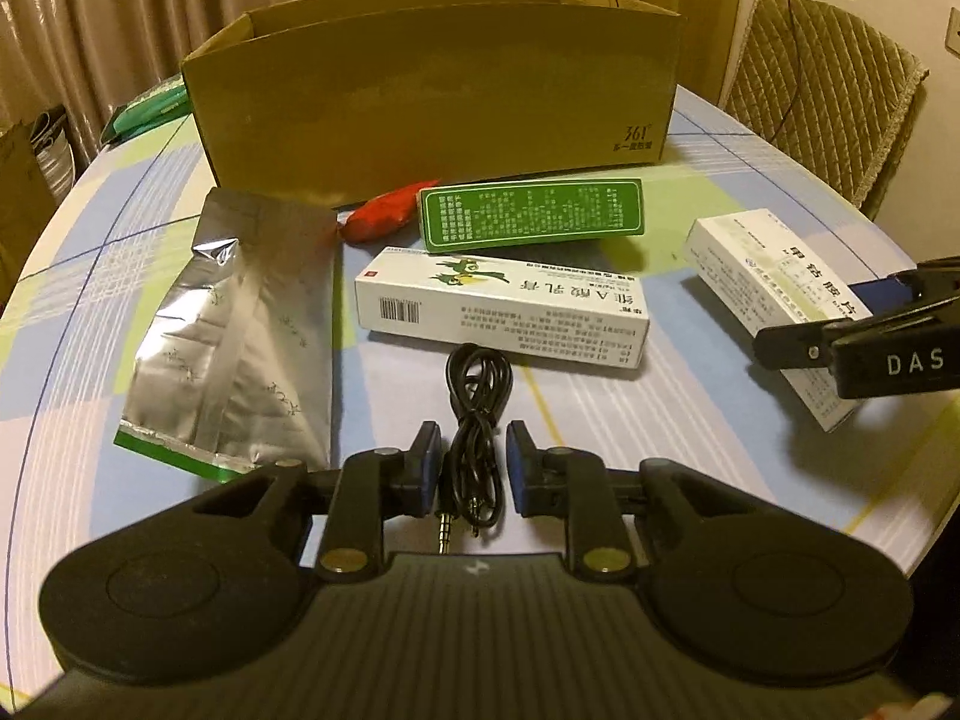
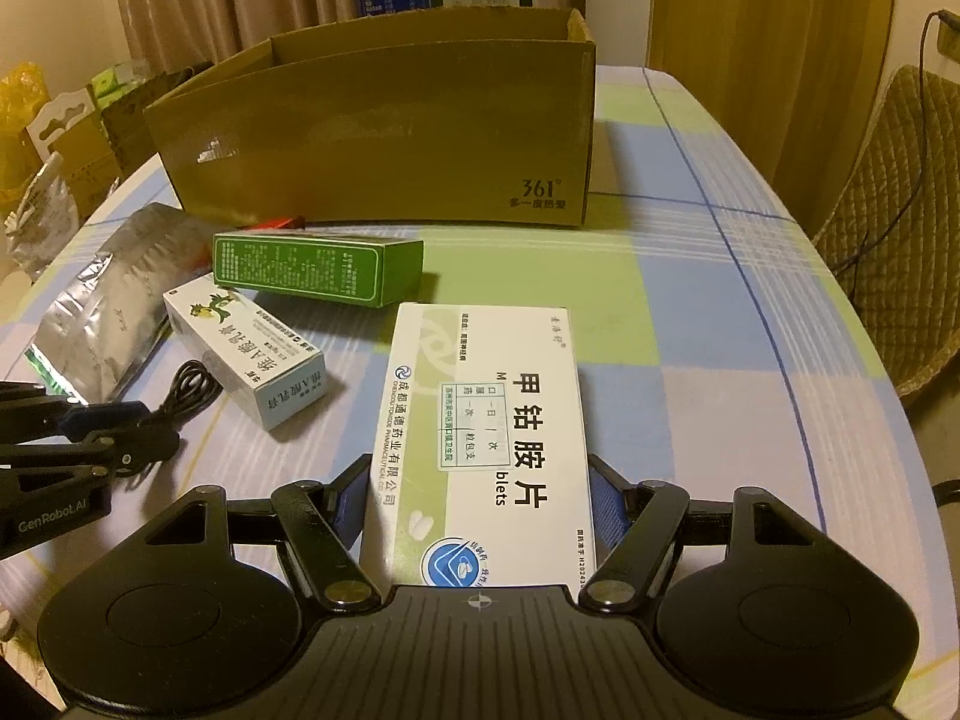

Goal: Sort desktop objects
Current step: 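Carry the cable and medicine box over the cardboard box with both grippers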

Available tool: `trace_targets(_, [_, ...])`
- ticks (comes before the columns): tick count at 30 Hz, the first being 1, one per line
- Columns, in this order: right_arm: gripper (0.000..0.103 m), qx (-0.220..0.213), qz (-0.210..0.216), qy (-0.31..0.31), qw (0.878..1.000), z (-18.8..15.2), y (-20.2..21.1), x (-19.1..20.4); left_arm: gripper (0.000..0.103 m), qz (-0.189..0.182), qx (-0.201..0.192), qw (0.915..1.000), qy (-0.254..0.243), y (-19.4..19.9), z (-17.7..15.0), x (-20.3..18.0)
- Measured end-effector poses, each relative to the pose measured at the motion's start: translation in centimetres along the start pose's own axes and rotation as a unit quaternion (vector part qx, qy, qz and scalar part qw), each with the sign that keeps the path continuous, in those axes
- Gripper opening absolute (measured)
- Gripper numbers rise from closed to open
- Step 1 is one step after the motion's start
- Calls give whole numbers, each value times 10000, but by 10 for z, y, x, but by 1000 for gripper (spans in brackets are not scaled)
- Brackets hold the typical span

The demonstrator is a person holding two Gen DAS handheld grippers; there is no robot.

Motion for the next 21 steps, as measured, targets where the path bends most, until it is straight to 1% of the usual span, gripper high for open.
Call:
trace_targets(7, [68,21,144,18,9999,0,-2,5,12,-8,79,10000,14,5,-3,0])
trace_targets(12, [68,-48,178,-1,9998,0,1,7,12,-67,110,9999,71,11,-4,1])
trace_targets(16, [68,-140,172,-6,9998,2,4,8,12,-62,-58,9999,85,22,-1,3])
trace_targets(21, [68,-232,181,19,9996,4,7,11,12,-73,-231,9994,232,33,6,8])
Point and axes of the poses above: each gripper's, at about its wrist camera, not at the fingertips, and y roughly against the way its jaws point, x to its left, z to its top, the point moved 1 cm from there along -y, roughly the way its jaws point, and after that the axes turned 6 degrees about z, right-handed, at the moved point
